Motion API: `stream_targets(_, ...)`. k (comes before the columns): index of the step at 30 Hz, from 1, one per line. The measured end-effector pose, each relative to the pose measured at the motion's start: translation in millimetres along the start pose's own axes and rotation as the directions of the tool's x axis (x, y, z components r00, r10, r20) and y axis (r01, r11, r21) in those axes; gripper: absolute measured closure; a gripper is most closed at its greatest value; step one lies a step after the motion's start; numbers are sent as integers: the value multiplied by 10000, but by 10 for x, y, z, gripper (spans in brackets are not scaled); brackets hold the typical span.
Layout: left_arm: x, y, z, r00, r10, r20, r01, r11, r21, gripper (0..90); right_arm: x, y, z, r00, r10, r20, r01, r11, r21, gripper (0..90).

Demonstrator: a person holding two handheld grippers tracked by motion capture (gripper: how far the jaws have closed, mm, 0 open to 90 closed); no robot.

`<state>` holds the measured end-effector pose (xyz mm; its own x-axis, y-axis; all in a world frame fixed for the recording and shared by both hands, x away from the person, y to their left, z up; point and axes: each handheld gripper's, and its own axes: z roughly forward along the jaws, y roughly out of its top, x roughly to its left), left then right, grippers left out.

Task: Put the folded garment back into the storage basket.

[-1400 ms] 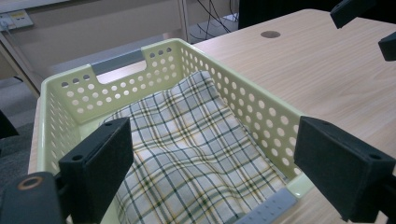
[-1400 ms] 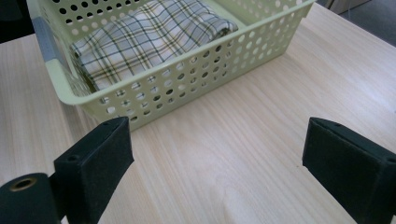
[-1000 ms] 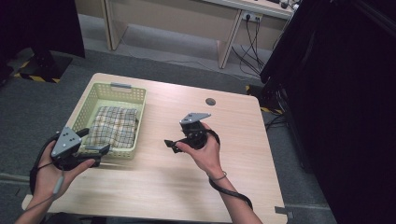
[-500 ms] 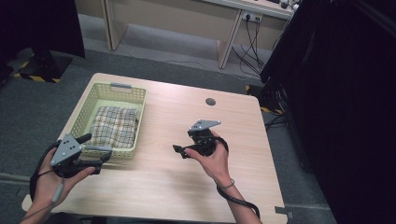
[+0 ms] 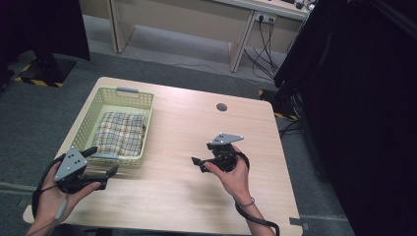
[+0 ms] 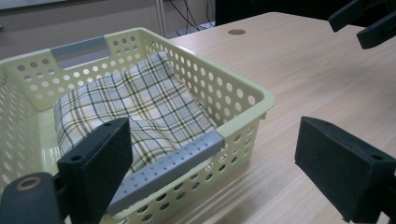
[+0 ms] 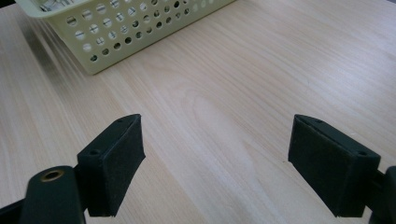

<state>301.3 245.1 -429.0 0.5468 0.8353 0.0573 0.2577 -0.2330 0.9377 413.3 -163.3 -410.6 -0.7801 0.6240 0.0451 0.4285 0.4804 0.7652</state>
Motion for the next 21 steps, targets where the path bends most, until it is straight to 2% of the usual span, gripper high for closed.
stream_targets(6, -25, -36, -13, 10000, 63, 59, -63, 10000, -20, 107, -4, -62, -50, 10000, -20, 88, 20, 10000, 14, 189)
stream_targets(14, -44, -86, -4, 10000, 53, 61, -53, 10000, 54, 104, -35, -205, -132, 9996, 200, 219, -201, 9998, 39, 163)
stream_targets(21, -47, -83, -8, 10000, 80, 48, -80, 10000, 9, 104, -76, -258, -221, 9986, 373, 377, -366, 9992, -180, 148)
